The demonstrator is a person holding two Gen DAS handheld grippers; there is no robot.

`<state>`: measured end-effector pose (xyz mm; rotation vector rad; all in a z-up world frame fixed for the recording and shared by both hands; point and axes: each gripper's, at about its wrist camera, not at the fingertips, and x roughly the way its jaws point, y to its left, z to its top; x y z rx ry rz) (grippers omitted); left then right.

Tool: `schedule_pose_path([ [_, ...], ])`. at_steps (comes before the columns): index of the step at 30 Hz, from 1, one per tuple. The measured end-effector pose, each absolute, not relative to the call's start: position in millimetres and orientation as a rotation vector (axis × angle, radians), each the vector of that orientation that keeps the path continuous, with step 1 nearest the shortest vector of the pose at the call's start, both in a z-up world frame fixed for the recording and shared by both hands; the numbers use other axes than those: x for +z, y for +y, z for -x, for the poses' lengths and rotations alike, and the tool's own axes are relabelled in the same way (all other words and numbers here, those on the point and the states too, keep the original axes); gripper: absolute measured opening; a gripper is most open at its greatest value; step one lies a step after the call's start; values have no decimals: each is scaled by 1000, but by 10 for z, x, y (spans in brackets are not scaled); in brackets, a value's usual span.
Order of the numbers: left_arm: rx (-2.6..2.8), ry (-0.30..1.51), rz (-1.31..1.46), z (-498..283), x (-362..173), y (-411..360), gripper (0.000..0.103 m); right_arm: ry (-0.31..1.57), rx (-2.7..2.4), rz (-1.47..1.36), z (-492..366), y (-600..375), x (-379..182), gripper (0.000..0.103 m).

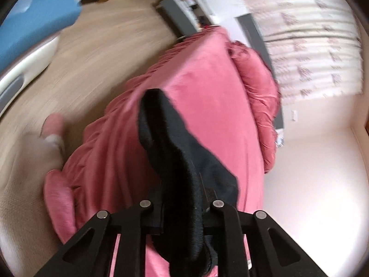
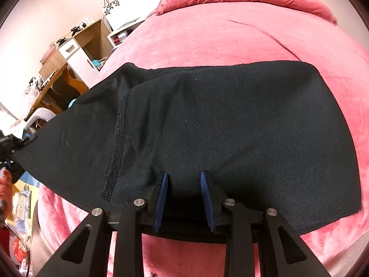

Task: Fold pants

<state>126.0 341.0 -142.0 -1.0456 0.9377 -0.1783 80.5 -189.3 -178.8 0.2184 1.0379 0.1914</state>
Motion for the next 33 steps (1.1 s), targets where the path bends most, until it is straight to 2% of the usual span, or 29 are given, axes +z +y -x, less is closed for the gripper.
schedule_pose_path([
  [8, -346, 802, 864, -1257, -643, 2850, 18, 949, 295, -278, -775, -1784, -1568, 33],
  [15, -531, 751, 726, -1201, -171, 2211, 18, 1014, 333, -330, -959, -1669, -1803, 33],
  [18, -593, 756, 688, -1215, -65, 1902, 18, 1025, 357, -443, -983, -1829, -1761, 33],
  [24, -692, 789, 573, -1263, 55, 1204, 18, 931, 333, -551, -713, -2249, -1503, 36],
  [33, -721, 904, 486, -1358, -151, 218, 18, 847, 256, -676, -447, -2931, -1315, 39],
])
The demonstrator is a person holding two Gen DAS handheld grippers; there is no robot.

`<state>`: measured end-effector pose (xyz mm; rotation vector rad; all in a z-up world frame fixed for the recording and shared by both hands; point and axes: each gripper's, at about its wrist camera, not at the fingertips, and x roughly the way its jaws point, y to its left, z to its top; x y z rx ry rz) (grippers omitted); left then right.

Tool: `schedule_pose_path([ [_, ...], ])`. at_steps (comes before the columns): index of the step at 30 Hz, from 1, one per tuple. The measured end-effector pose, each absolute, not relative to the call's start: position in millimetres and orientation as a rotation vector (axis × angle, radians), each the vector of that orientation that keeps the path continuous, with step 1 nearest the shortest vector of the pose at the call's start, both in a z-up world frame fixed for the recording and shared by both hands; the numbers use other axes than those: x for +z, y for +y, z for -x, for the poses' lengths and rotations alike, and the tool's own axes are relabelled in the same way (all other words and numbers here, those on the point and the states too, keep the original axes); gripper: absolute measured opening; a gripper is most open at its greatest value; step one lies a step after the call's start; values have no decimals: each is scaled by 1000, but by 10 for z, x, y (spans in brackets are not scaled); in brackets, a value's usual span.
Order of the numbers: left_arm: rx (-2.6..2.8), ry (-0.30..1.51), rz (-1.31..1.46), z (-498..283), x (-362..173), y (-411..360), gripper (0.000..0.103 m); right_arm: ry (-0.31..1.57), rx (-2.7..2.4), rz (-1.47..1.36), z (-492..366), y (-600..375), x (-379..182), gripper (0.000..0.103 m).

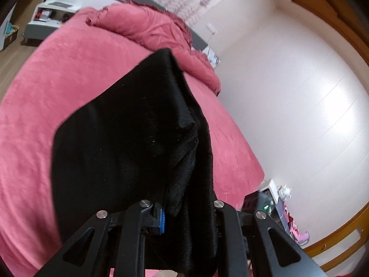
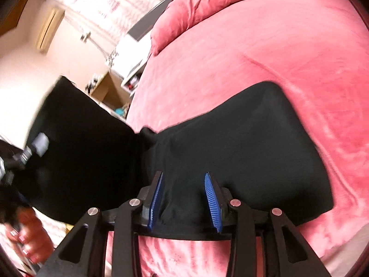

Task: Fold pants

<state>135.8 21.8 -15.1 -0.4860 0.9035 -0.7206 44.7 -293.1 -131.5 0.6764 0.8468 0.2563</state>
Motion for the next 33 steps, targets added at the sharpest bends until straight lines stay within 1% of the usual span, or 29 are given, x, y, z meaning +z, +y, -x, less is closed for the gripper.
schedule_pose_path([
  [6, -704, 982, 398, -1397, -488, -382, 18, 793, 170, -761, -336, -3402, -1268, 40],
  [8, -711, 1006, 364, -1427, -592, -597, 18, 790, 162, -786, -300, -3532, -1276, 42],
  [14, -716, 1061, 227, -1516, -867, -1157, 19, 793, 100, -825, -226, -3828, -1354, 43],
  [20, -691, 1088, 155, -1559, -1056, -1425, 20, 785, 59, -800, -241, -3884, -1340, 43],
  [22, -688, 1103, 151, -1539, -1101, -1417, 31, 783, 56, -814, -232, -3942, -1347, 43],
  [23, -702, 1110, 167, -1511, -1127, -1431, 35, 781, 57, -819, -225, -3951, -1345, 44],
  [24, -716, 1113, 184, -1489, -1122, -1522, 42, 780, 58, -817, -227, -3950, -1340, 44],
  [25, -765, 1120, 227, -1439, -1118, -1494, 44, 780, 59, -812, -233, -3946, -1338, 45],
  [29, -890, 1142, 237, -1230, -1061, -1465, 44, 782, 84, -809, -230, -3917, -1337, 47],
  [33, -916, 1061, 229, -1142, -895, -1283, 44, 785, 116, -802, -250, -3840, -1334, 47],
])
